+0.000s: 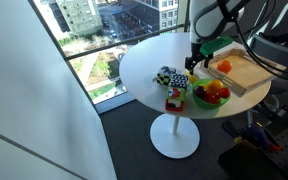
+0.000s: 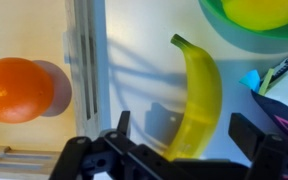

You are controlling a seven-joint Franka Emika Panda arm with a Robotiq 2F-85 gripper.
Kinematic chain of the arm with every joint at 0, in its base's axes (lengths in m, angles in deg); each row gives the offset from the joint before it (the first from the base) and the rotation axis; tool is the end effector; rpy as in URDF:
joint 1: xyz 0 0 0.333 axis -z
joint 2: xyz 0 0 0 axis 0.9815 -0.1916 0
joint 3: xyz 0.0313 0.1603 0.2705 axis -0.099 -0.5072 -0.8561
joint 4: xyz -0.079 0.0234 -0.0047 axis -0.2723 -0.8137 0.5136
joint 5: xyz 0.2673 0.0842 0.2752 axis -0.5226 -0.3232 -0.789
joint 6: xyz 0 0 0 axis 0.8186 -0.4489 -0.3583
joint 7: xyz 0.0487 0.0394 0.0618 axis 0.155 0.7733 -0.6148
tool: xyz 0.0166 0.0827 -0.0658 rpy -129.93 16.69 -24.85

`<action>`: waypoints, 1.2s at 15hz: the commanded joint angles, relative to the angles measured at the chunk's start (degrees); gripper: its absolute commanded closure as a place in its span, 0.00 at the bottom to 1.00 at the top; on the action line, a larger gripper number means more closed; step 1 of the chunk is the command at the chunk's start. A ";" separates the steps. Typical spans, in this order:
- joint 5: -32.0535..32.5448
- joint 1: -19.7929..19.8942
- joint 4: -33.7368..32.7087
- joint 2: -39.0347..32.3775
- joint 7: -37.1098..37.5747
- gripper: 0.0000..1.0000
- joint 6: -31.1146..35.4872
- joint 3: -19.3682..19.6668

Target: Put the banana in the box

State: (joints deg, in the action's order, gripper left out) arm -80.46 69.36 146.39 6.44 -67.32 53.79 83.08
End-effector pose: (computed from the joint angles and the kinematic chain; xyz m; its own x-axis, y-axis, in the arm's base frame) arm 0.5604 0.0984 0.2035 0.9903 -0.0331 -0.1346 -0.0178 -0.9934 0.1137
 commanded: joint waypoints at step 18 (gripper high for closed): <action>1.46 -3.04 -2.54 -6.25 2.35 0.44 6.44 2.52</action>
State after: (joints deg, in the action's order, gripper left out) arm -80.28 67.36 145.56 1.40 -66.48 60.37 84.57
